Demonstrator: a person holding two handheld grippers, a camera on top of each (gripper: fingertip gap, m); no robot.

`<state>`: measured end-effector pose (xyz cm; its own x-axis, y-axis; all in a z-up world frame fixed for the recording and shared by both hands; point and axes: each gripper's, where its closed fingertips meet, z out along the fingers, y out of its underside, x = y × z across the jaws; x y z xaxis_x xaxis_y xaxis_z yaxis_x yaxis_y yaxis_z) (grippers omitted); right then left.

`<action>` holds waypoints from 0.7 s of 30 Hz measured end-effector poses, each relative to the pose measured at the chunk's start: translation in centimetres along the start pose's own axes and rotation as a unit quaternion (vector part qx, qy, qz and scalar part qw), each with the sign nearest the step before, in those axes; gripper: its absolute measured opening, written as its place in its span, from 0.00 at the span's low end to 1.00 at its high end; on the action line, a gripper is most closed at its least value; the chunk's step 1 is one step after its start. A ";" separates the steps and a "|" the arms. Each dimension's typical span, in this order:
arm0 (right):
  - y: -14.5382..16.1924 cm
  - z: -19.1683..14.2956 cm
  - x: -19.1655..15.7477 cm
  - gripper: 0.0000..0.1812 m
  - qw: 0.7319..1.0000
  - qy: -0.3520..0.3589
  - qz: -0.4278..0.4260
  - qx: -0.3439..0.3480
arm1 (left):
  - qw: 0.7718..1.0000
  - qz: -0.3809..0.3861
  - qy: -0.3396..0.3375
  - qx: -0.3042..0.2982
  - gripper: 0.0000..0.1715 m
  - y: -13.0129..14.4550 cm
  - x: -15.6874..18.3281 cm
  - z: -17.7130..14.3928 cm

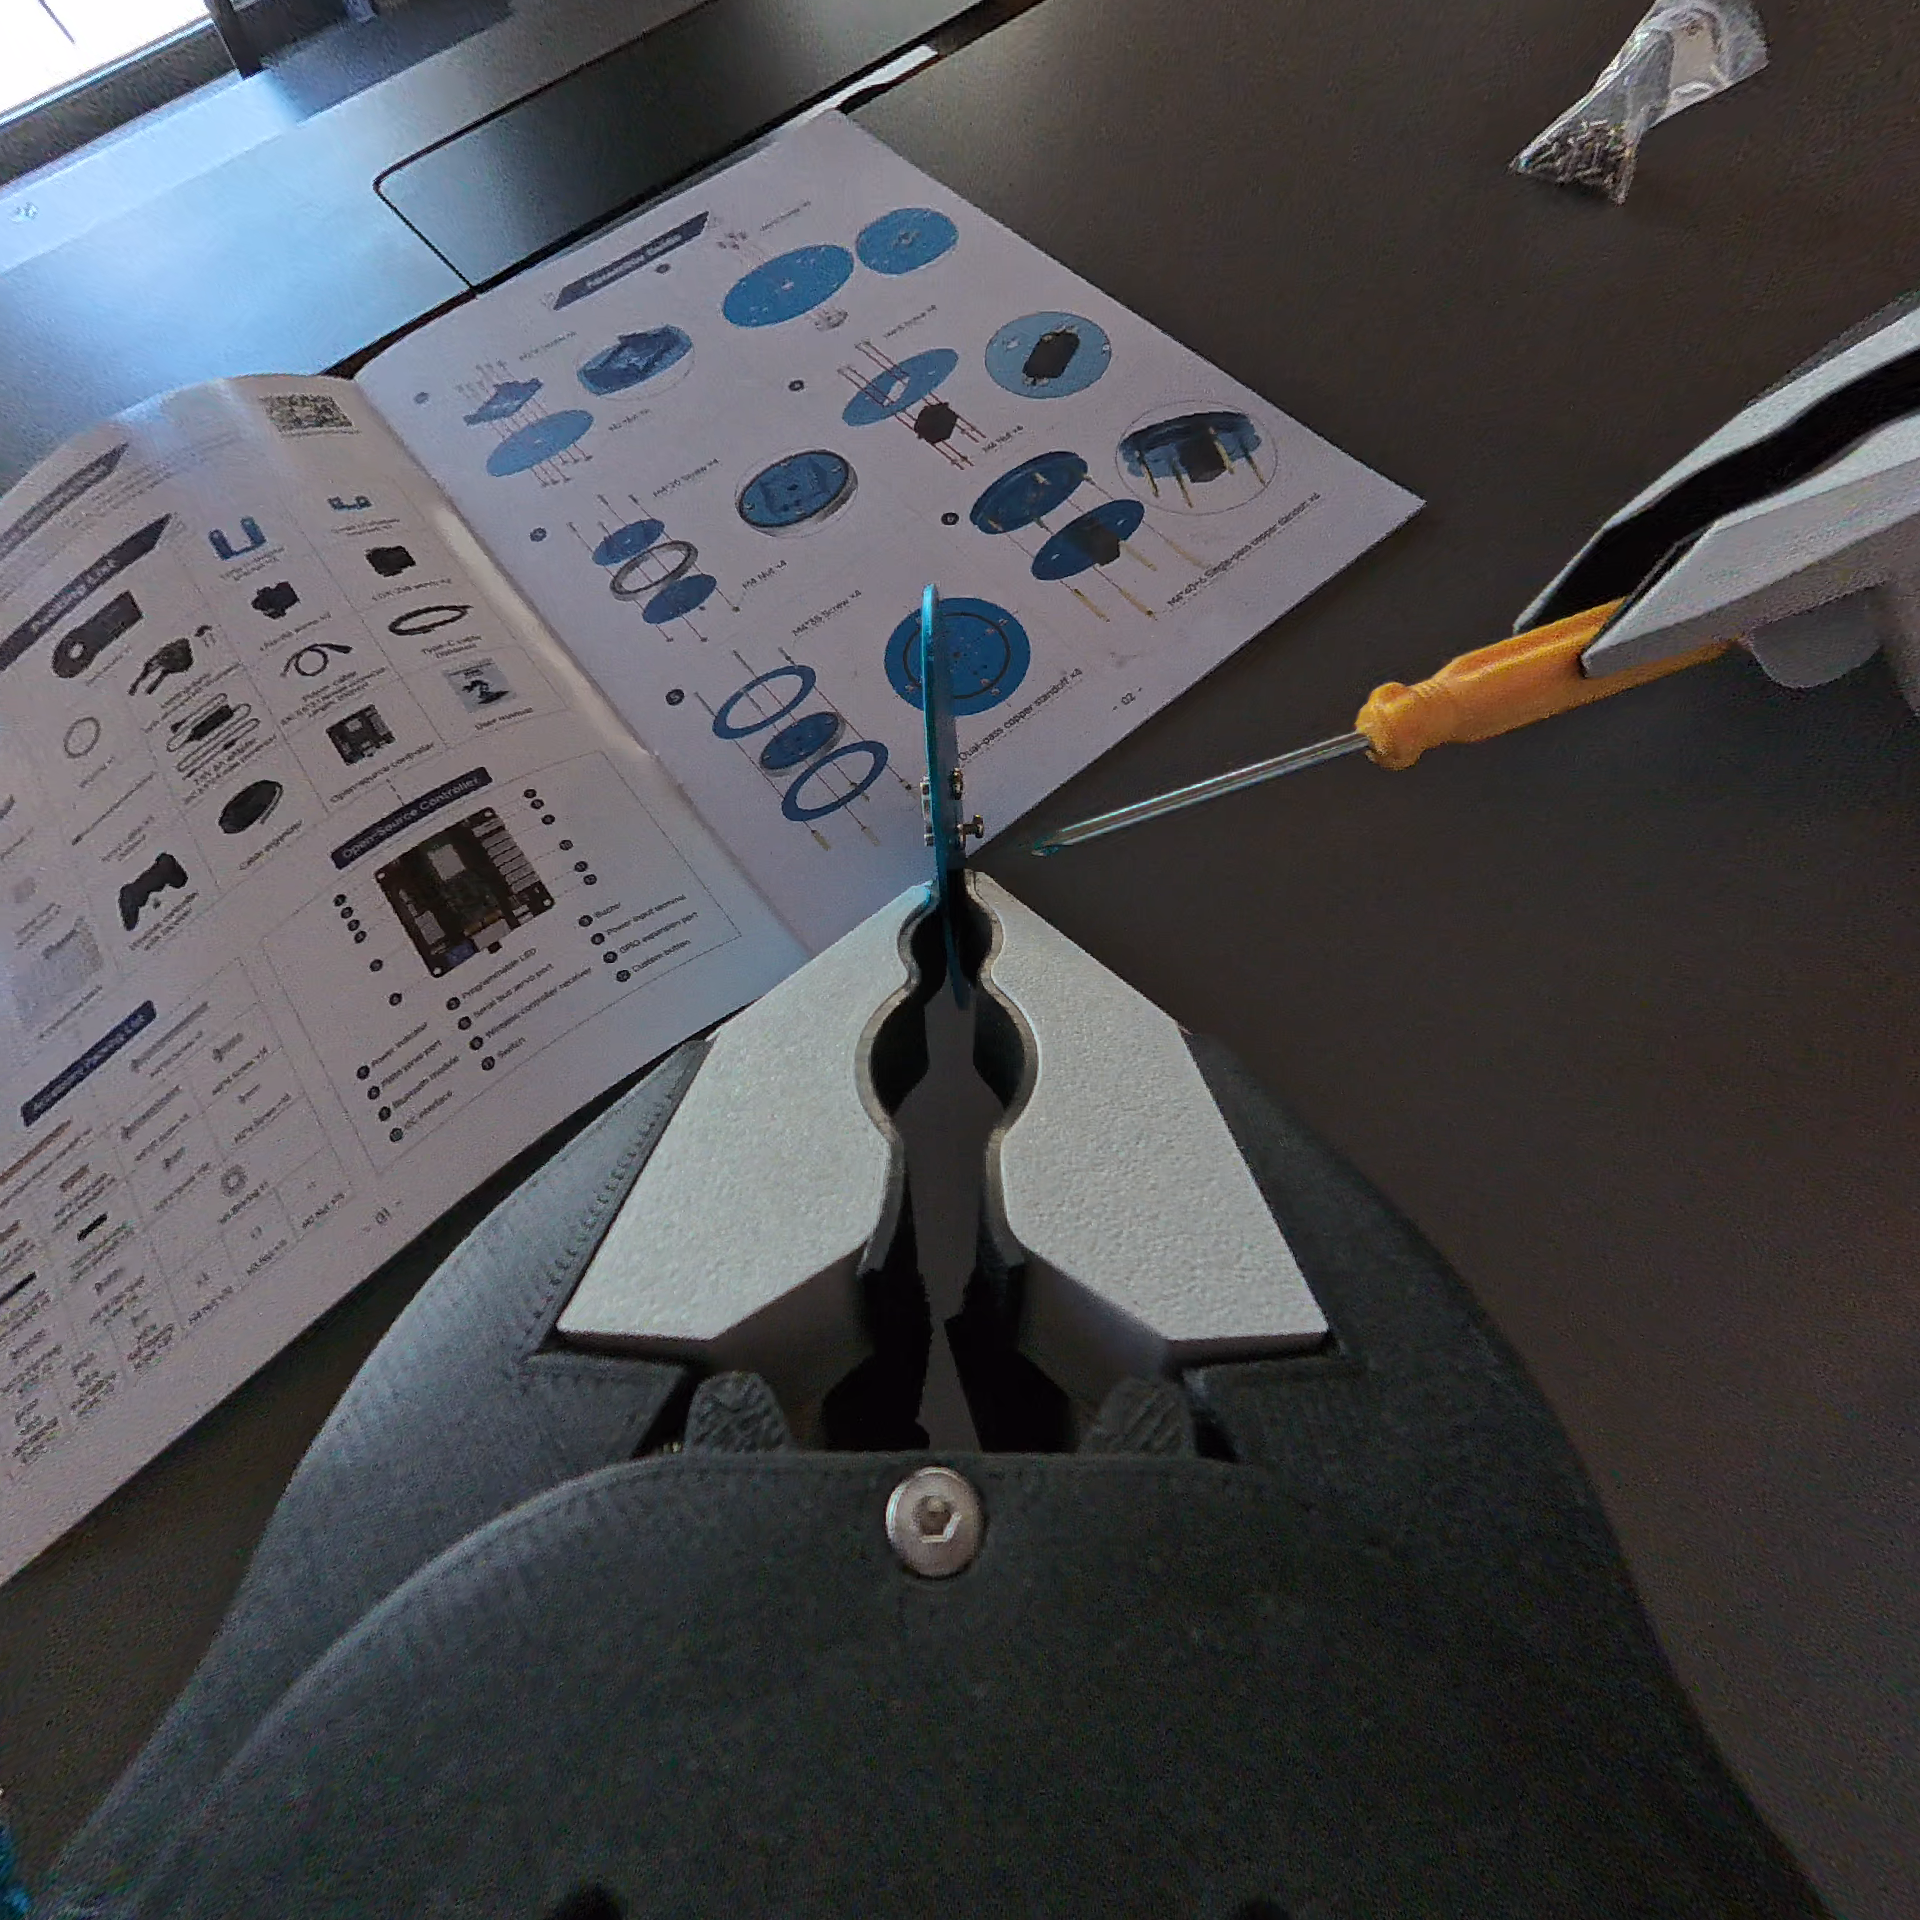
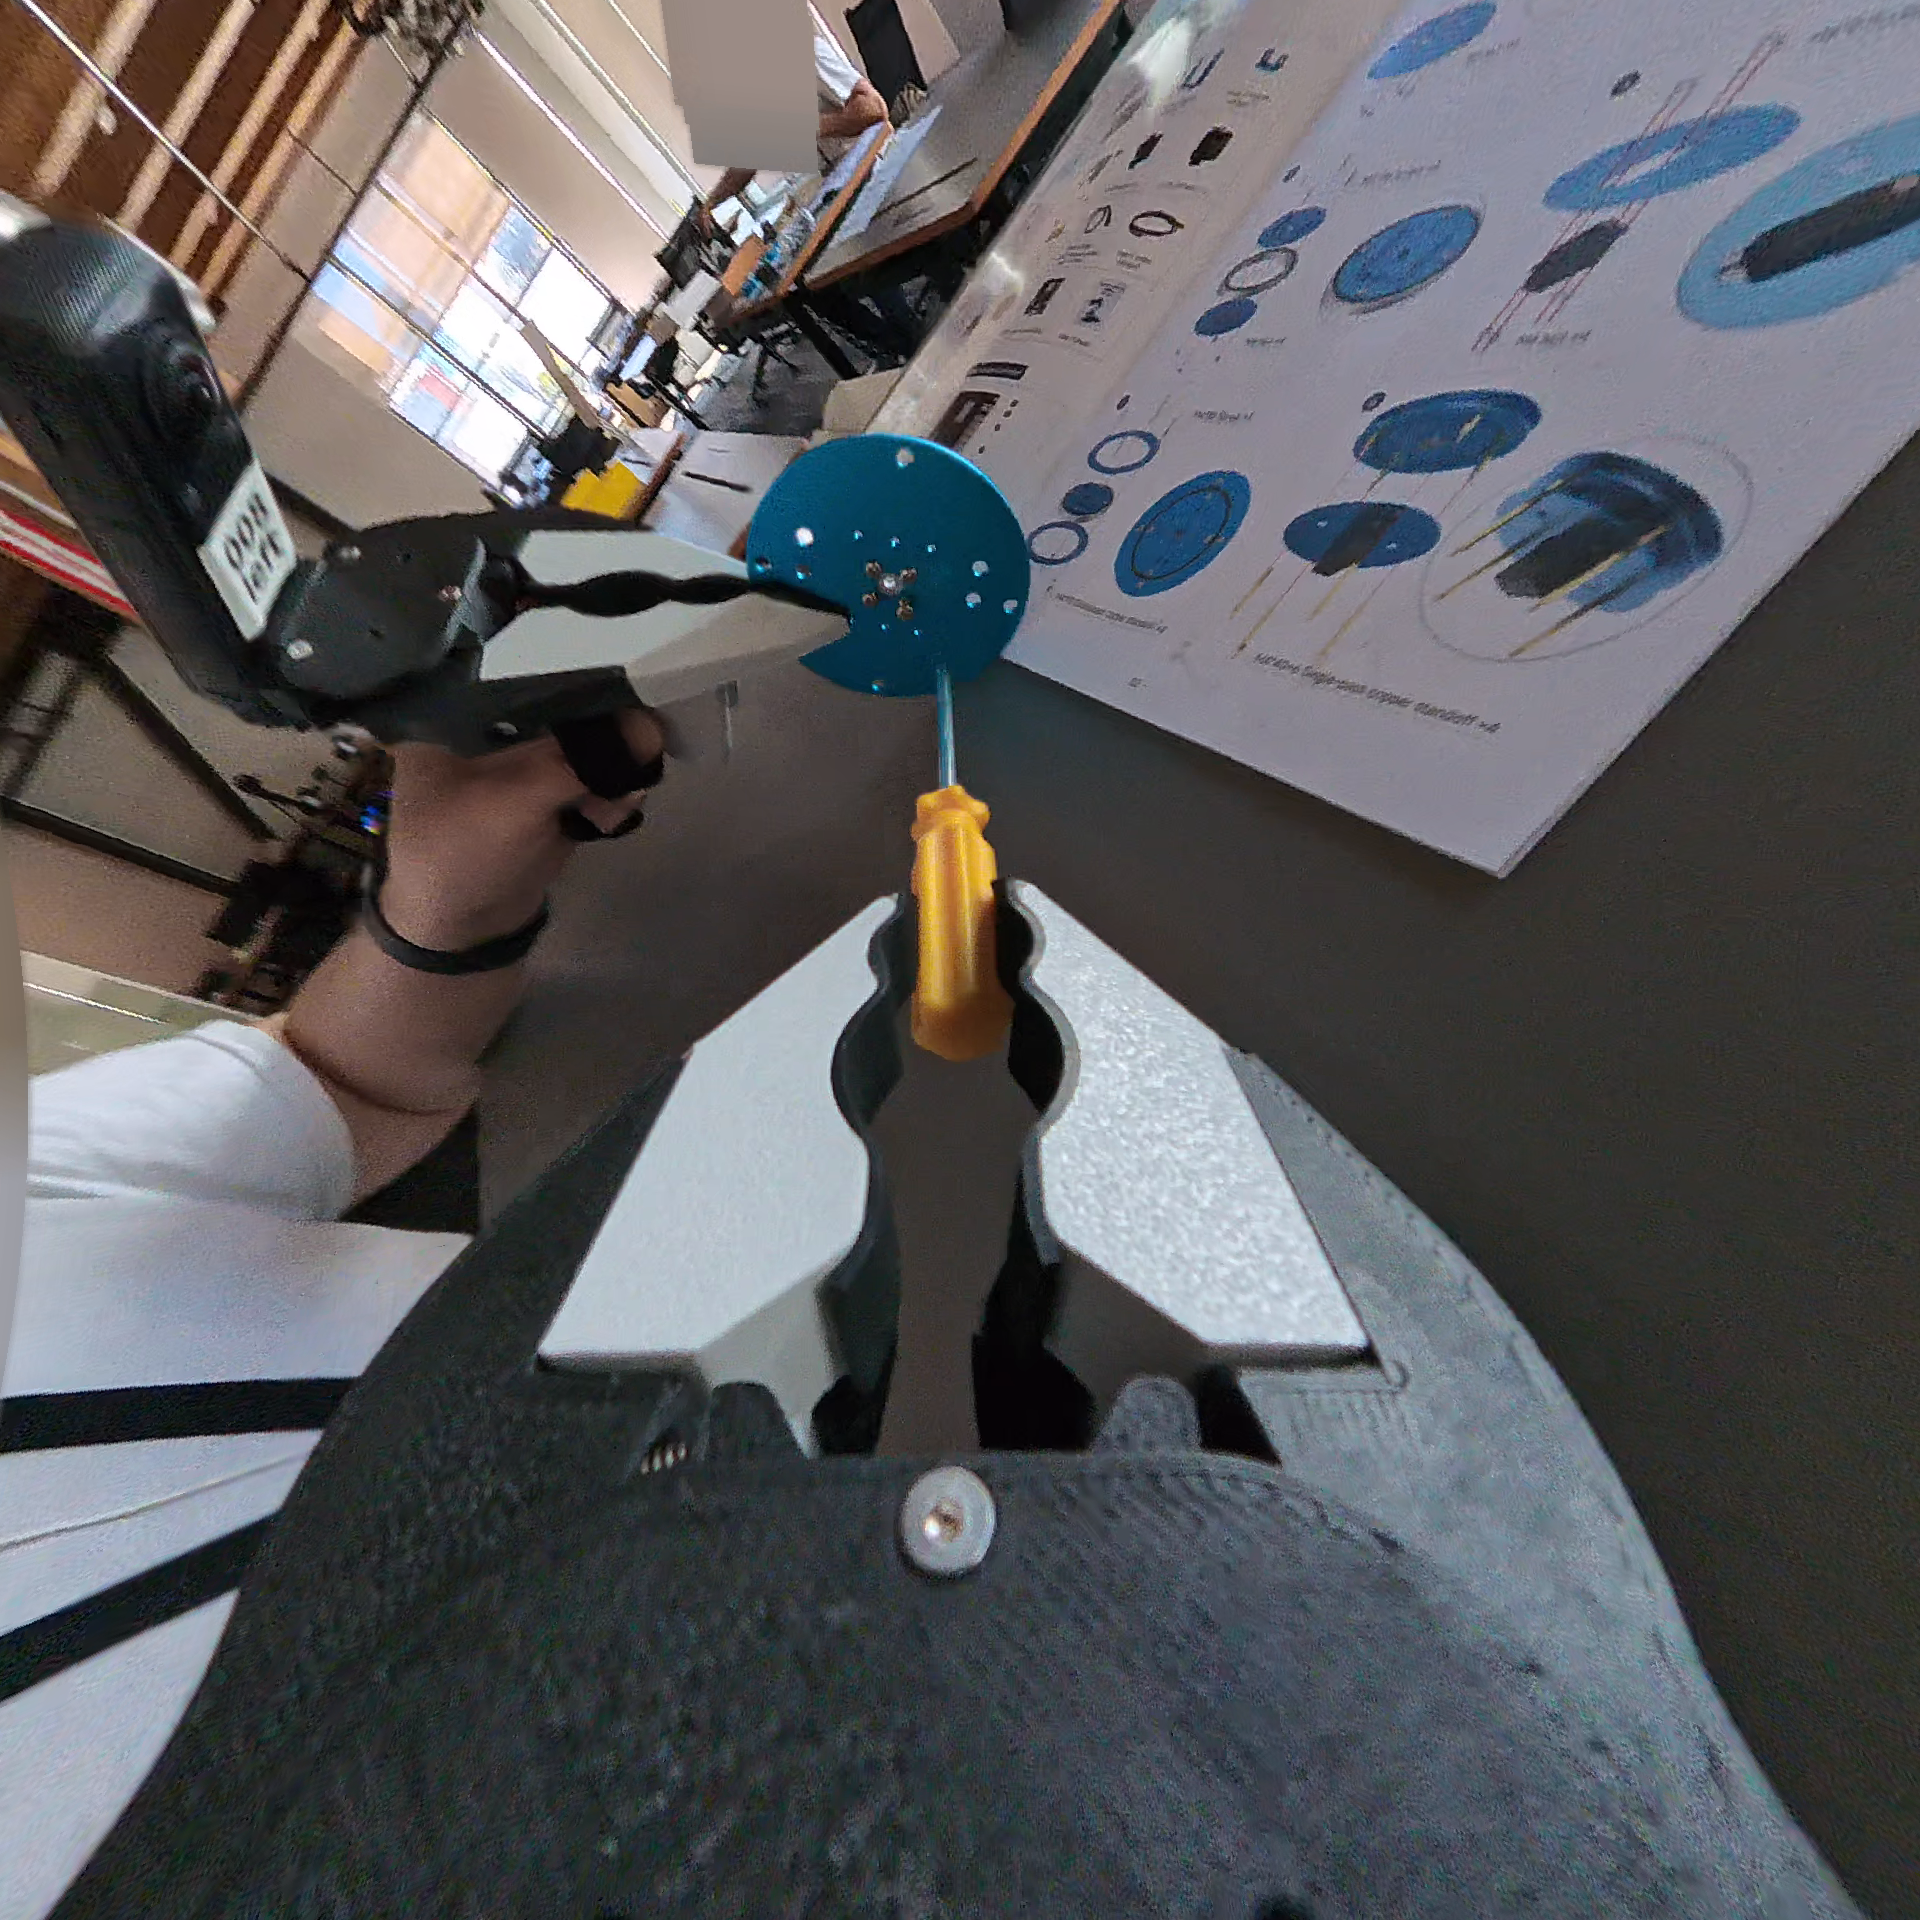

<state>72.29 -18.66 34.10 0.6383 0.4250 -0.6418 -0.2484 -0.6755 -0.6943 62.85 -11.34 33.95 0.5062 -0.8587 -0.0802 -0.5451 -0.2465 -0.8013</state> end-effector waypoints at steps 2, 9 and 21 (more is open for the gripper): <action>0.1 -0.2 -0.4 0.07 0.999 0.004 -0.042 -0.001 | 1.000 -0.005 0.003 0.001 0.00 0.0 0.0 0.0; -0.4 -1.2 -3.6 0.05 0.917 0.051 -0.396 0.020 | 0.998 -0.040 0.040 -0.002 0.00 0.2 0.1 -0.4; 2.2 0.1 0.7 0.06 0.938 0.076 -0.323 -0.095 | 0.997 -0.043 0.057 0.000 0.00 0.4 0.2 -0.6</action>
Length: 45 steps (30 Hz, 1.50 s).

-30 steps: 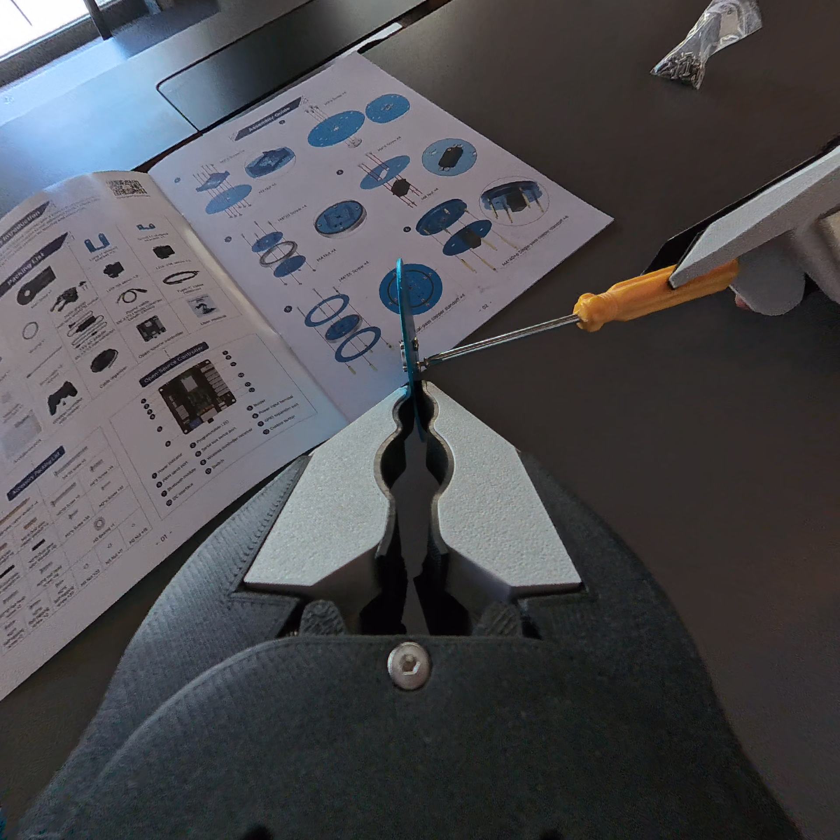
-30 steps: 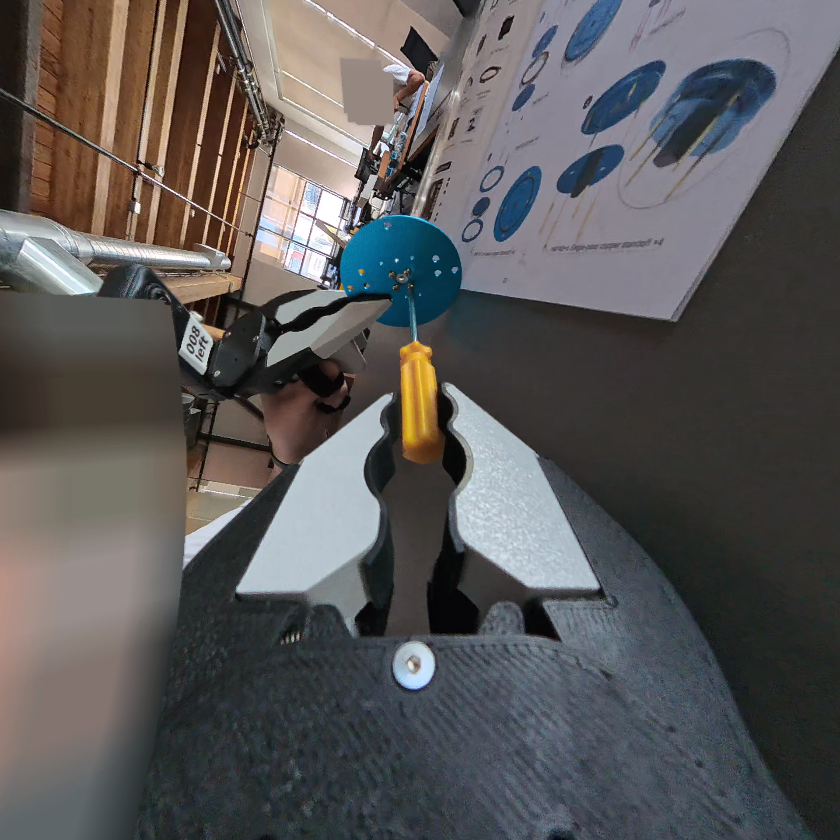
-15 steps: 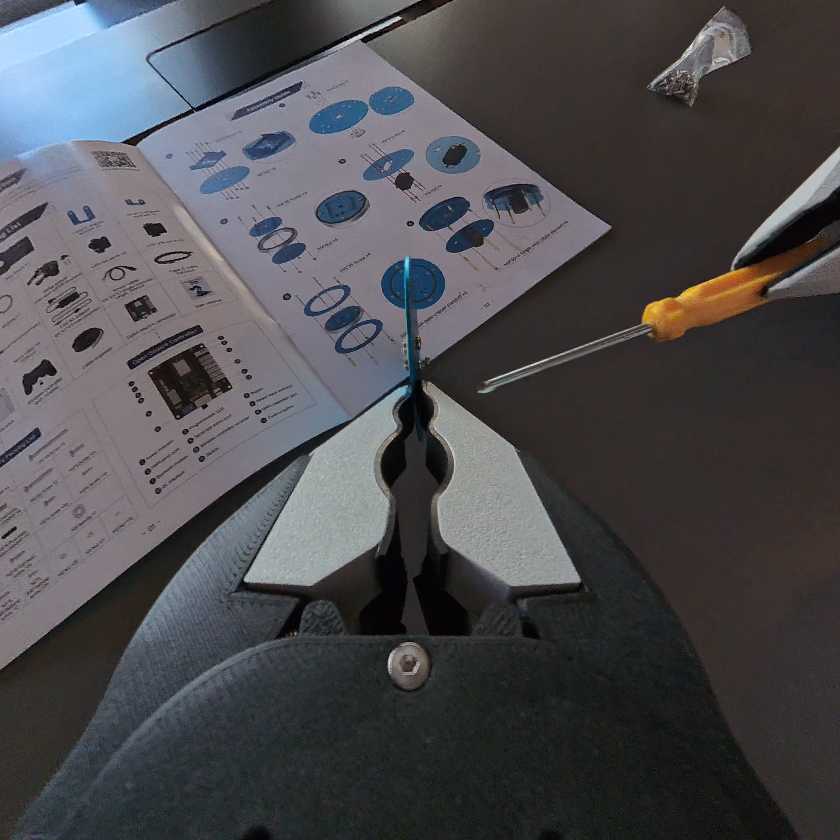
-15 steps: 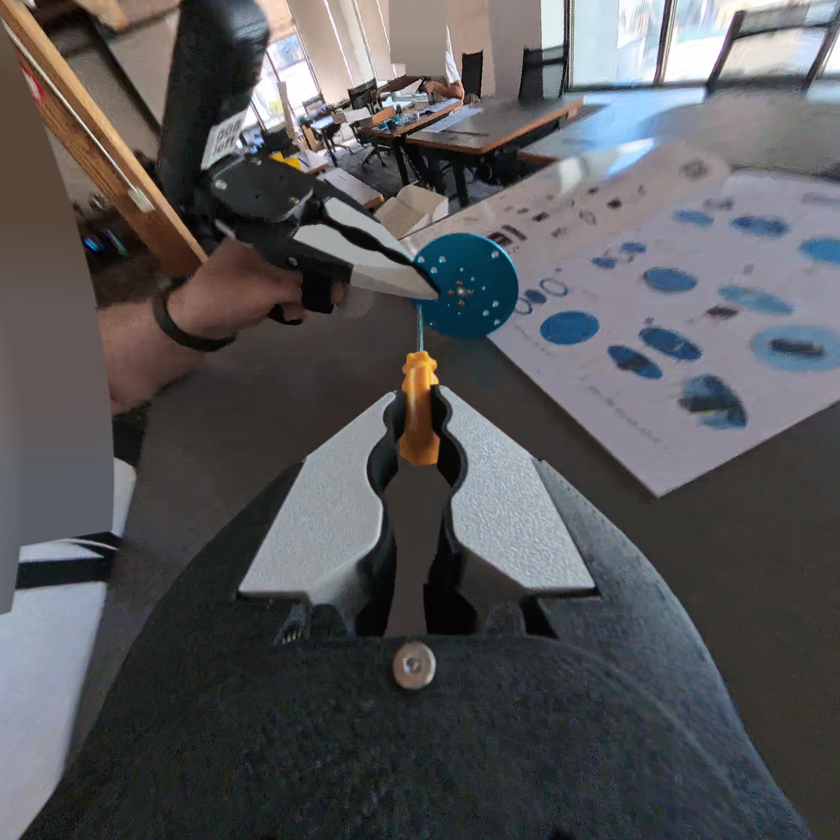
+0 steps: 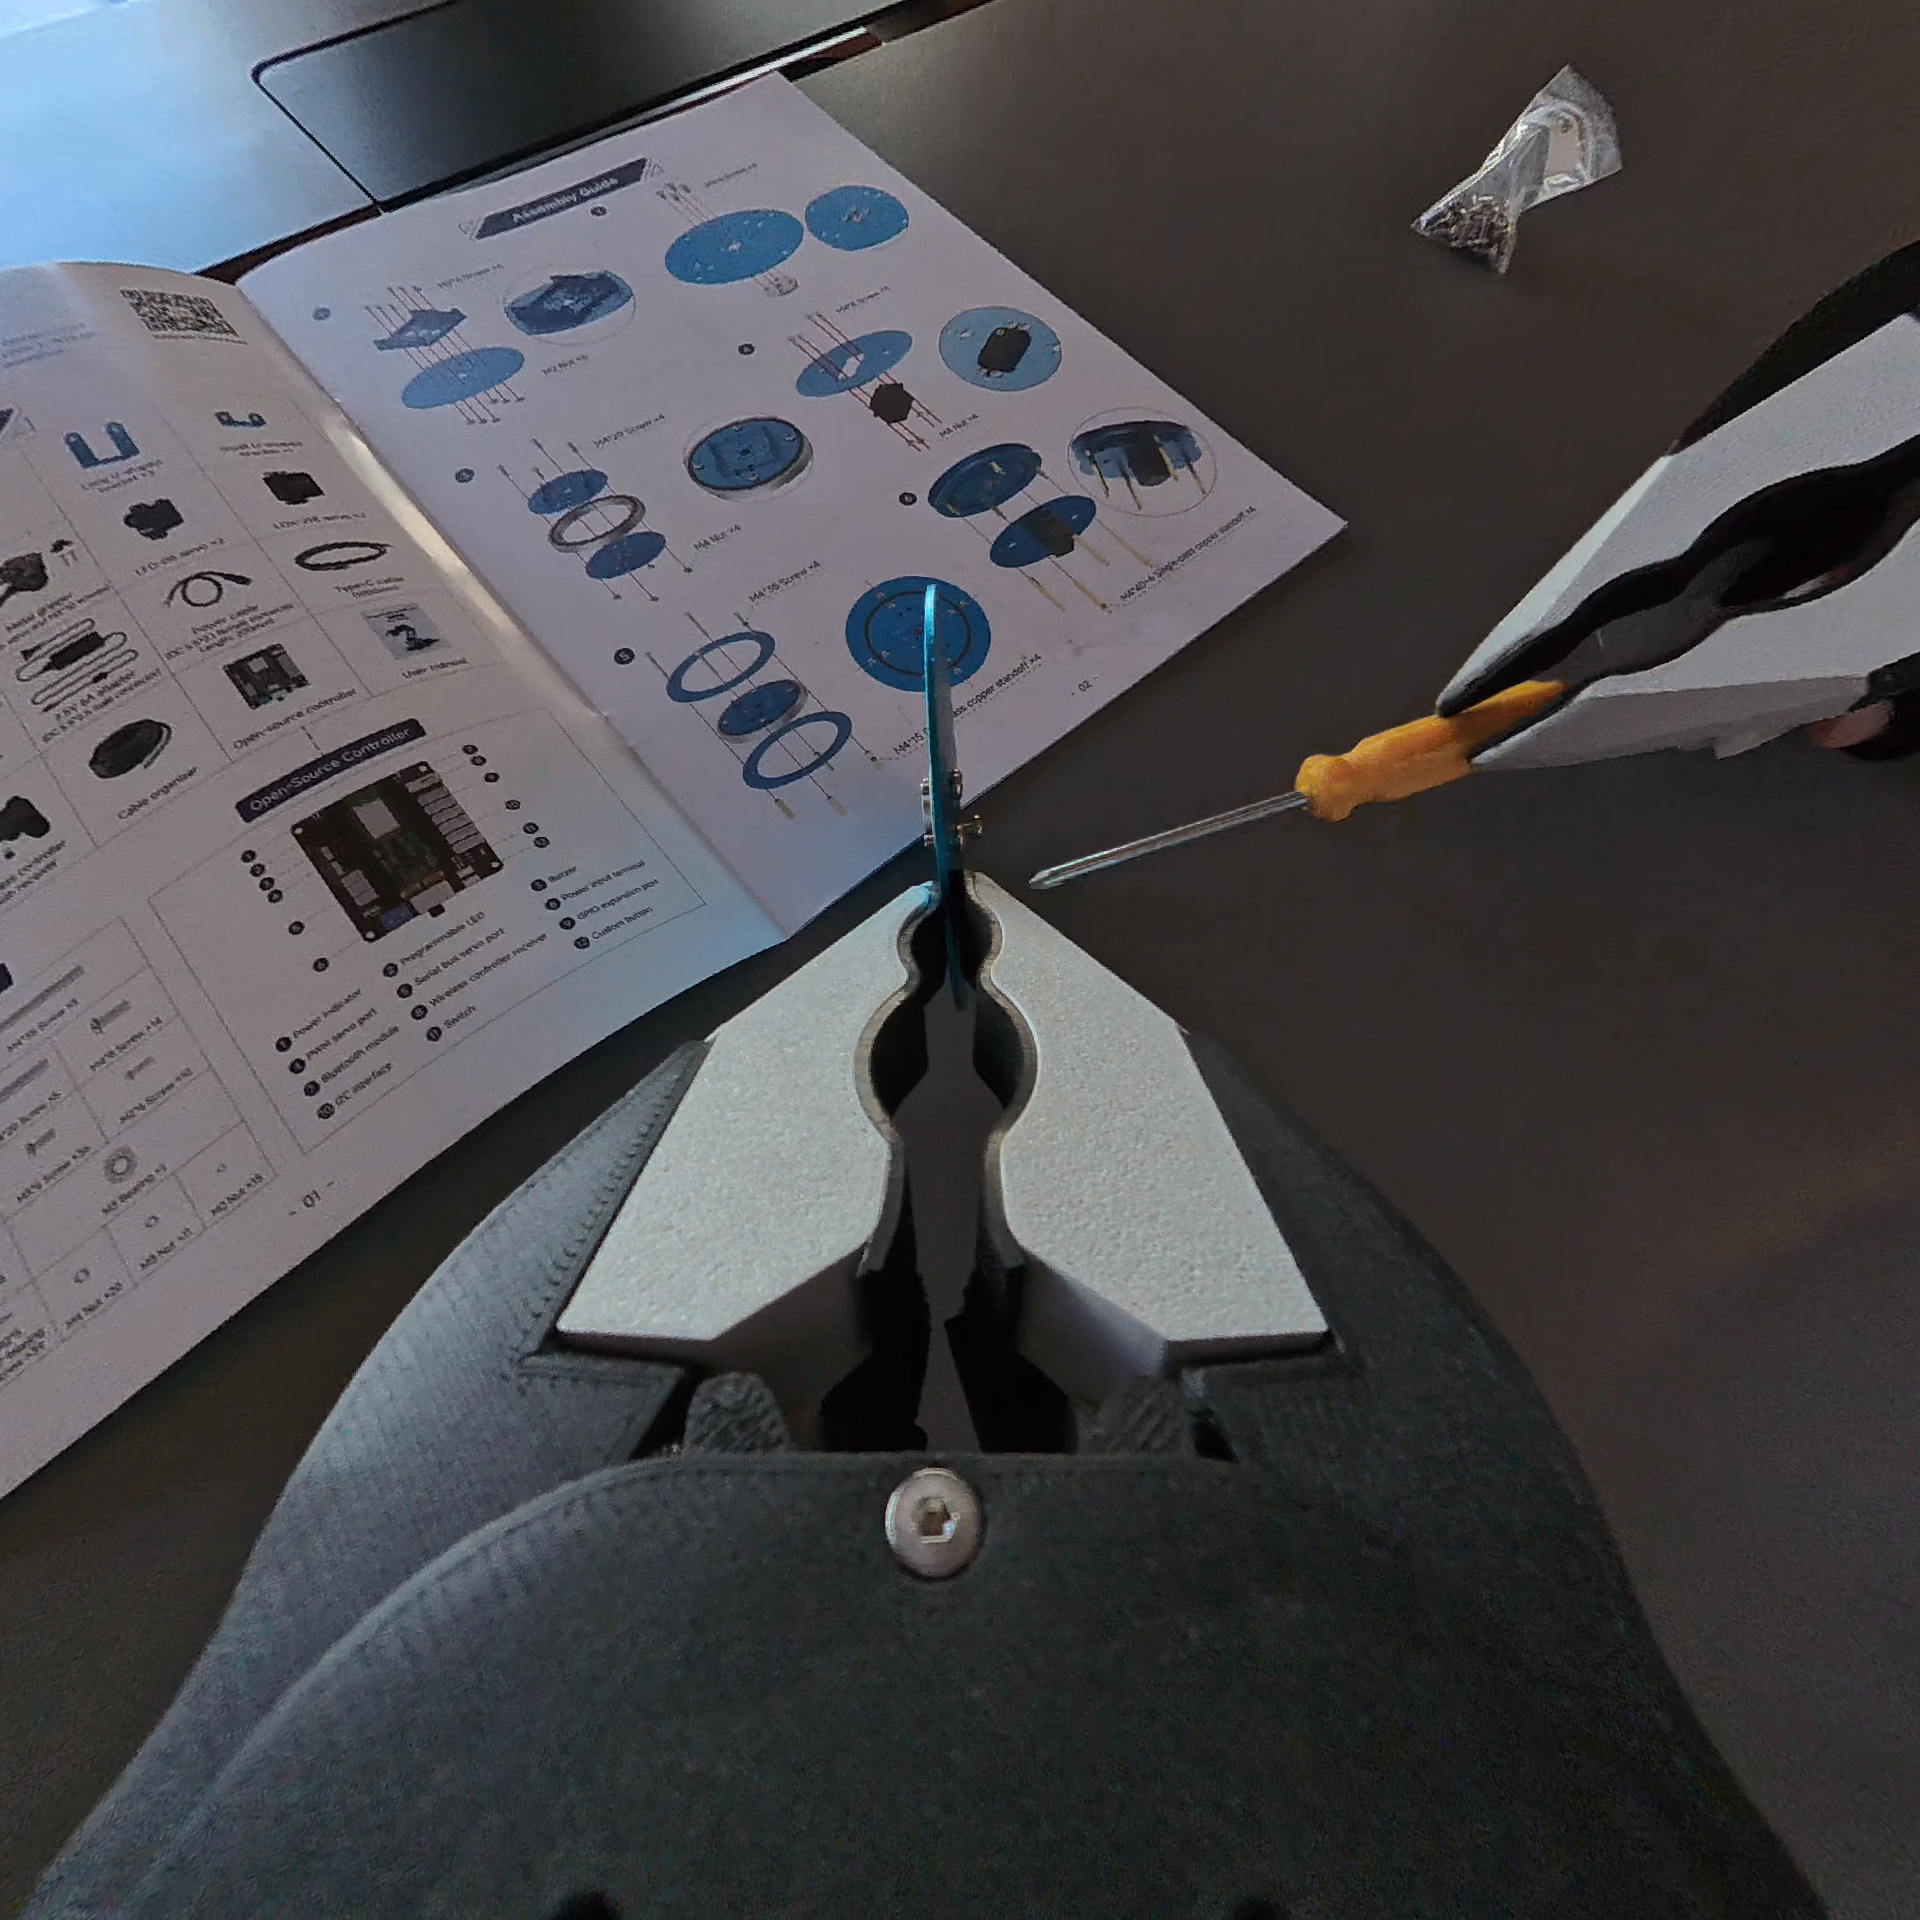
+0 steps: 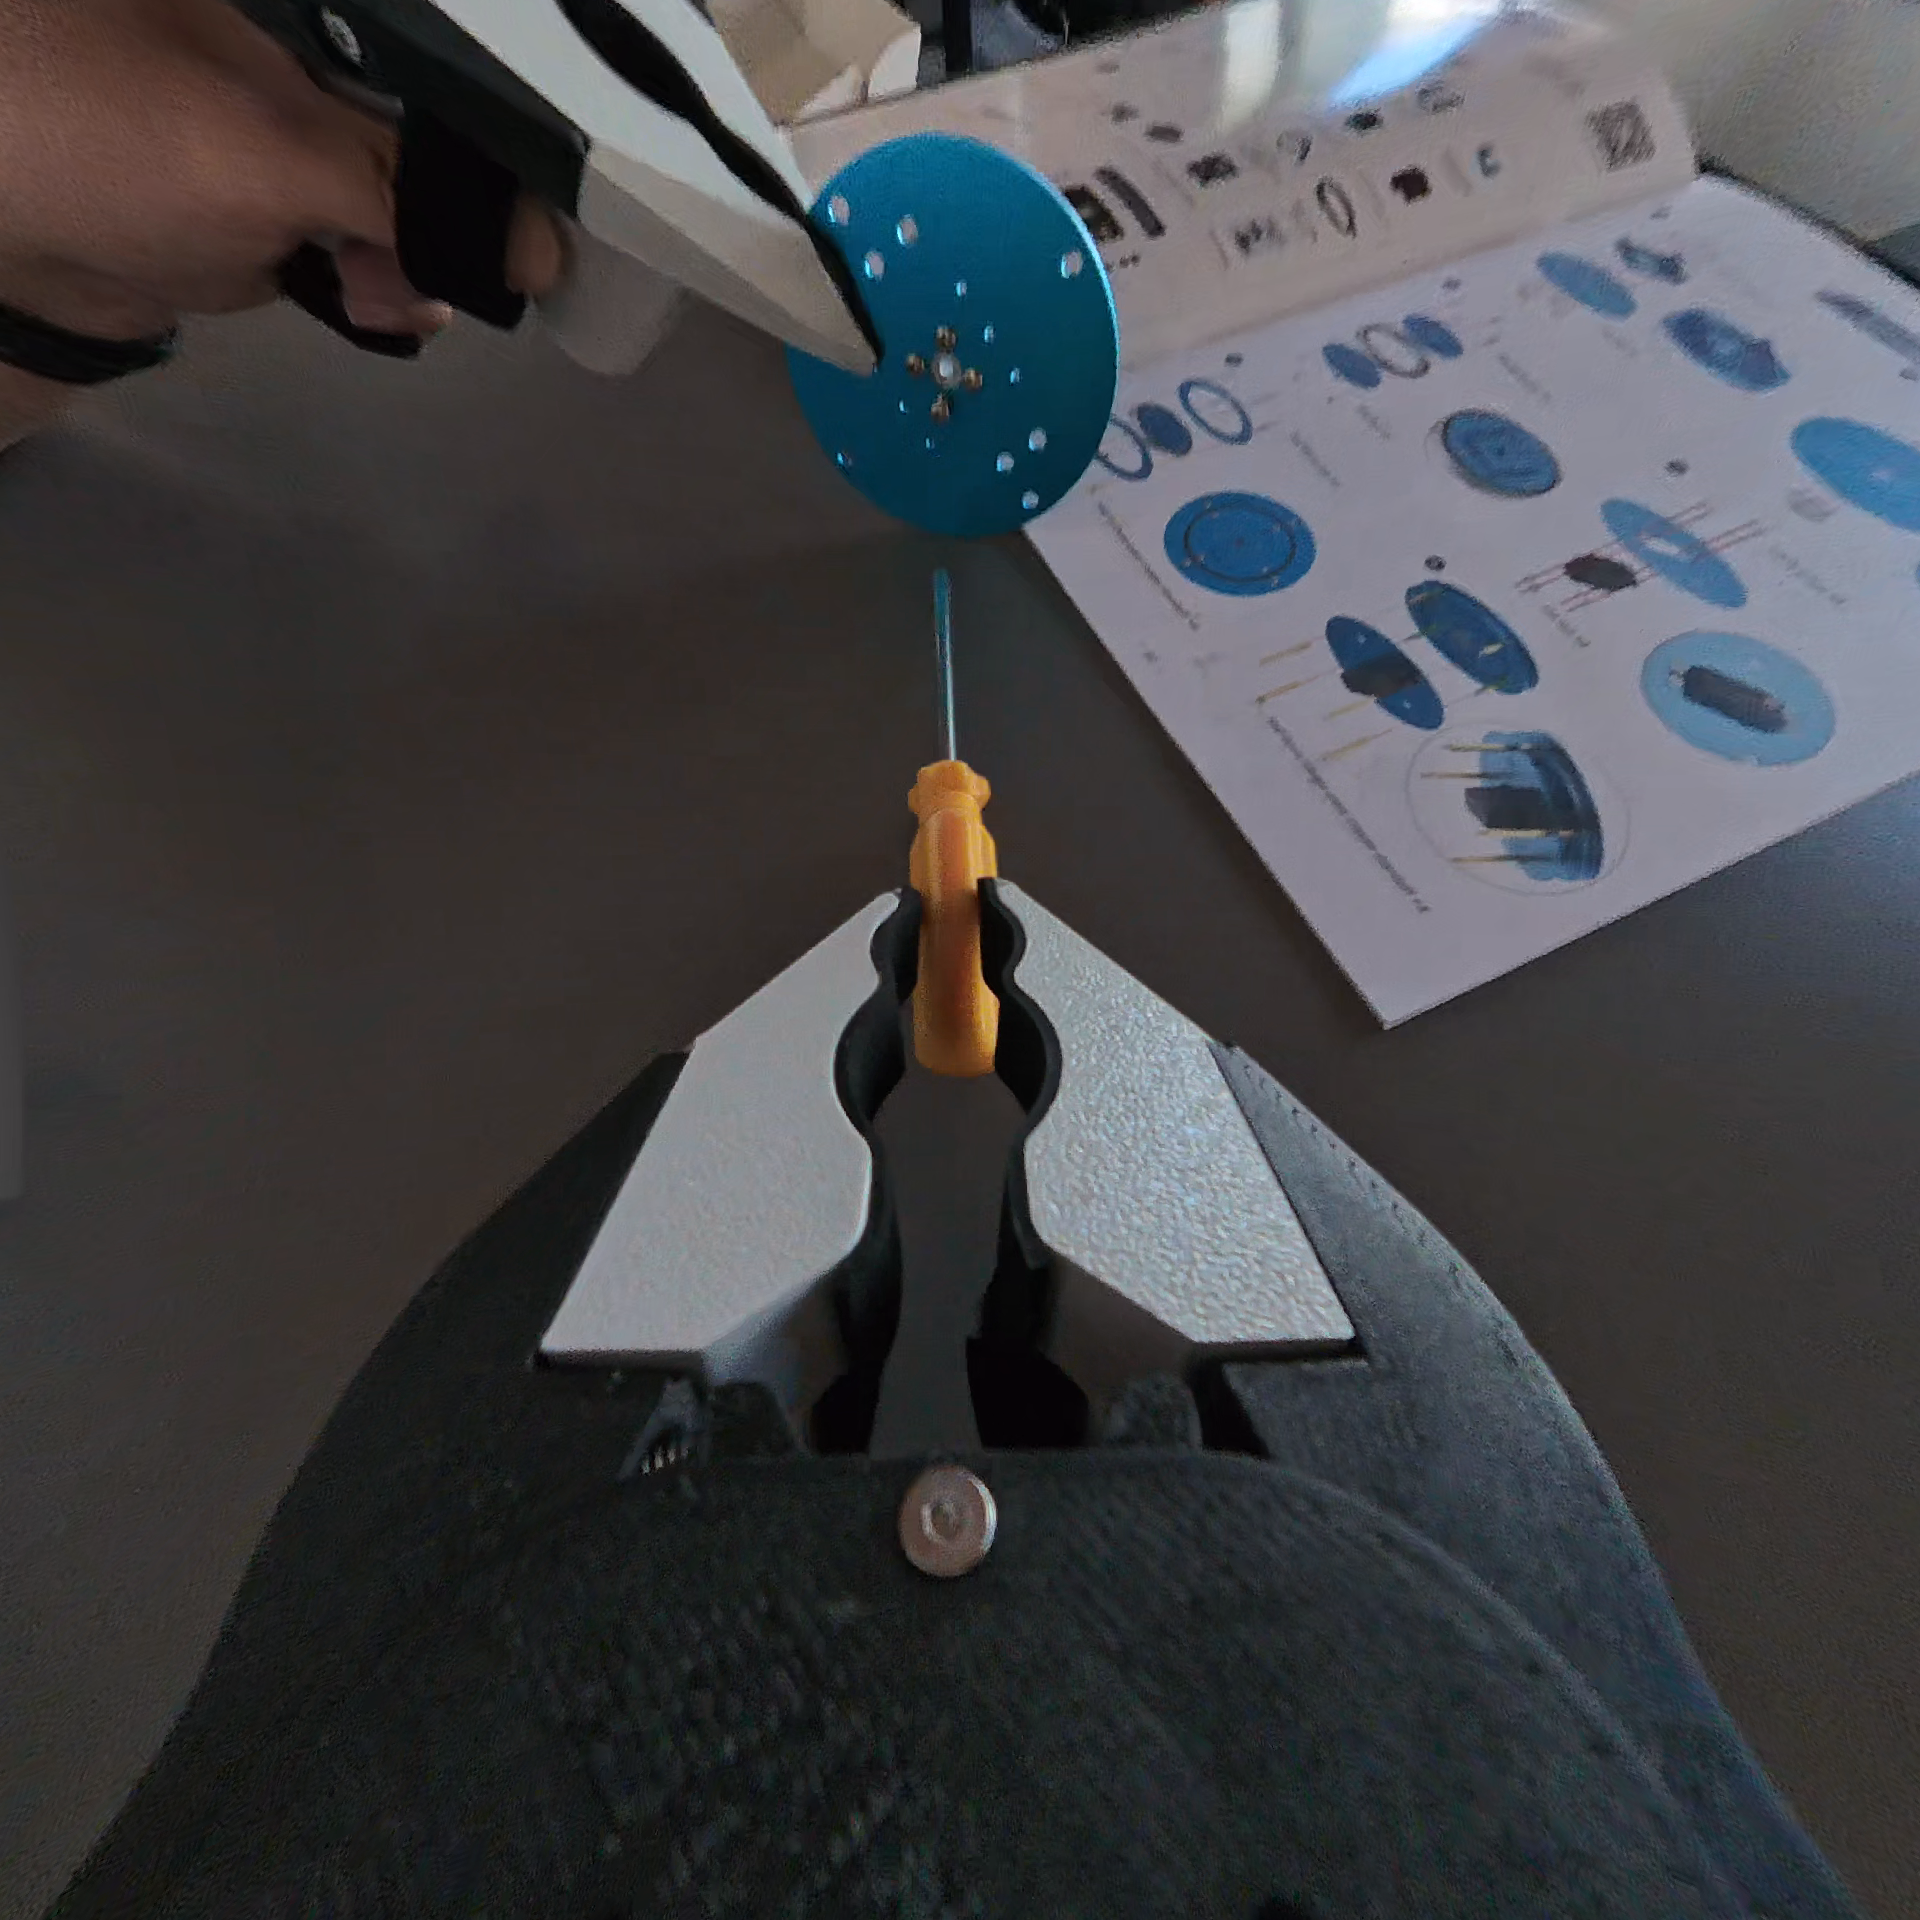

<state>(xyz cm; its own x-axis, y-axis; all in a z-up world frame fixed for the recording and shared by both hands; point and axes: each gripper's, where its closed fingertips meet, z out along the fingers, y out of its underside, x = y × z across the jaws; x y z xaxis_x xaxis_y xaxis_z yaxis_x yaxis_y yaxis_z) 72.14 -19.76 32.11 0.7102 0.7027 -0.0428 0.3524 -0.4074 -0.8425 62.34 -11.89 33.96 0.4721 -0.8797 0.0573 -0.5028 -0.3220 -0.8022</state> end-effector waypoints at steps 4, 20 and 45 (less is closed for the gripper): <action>1.0 0.6 -0.3 0.14 0.999 -0.014 -0.002 -0.038 | 1.000 -0.002 0.002 -0.001 0.00 0.0 0.0 0.0; -1.3 -1.4 -0.3 0.10 0.986 0.091 -0.141 0.004 | 1.000 0.000 0.001 0.009 0.00 -0.4 -0.2 -0.2; -2.3 -0.8 -0.6 0.10 0.913 0.239 -0.328 -0.029 | 1.000 0.005 0.001 0.000 0.00 0.0 0.2 0.0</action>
<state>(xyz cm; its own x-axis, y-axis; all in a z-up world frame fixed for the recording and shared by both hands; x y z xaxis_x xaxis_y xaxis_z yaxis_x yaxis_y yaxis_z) 71.41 -19.67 34.51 0.5145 0.4768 0.7127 0.8198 -0.0299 -0.5718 62.42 -12.05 33.94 0.4658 -0.8835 0.0496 -0.5082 -0.3130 -0.8024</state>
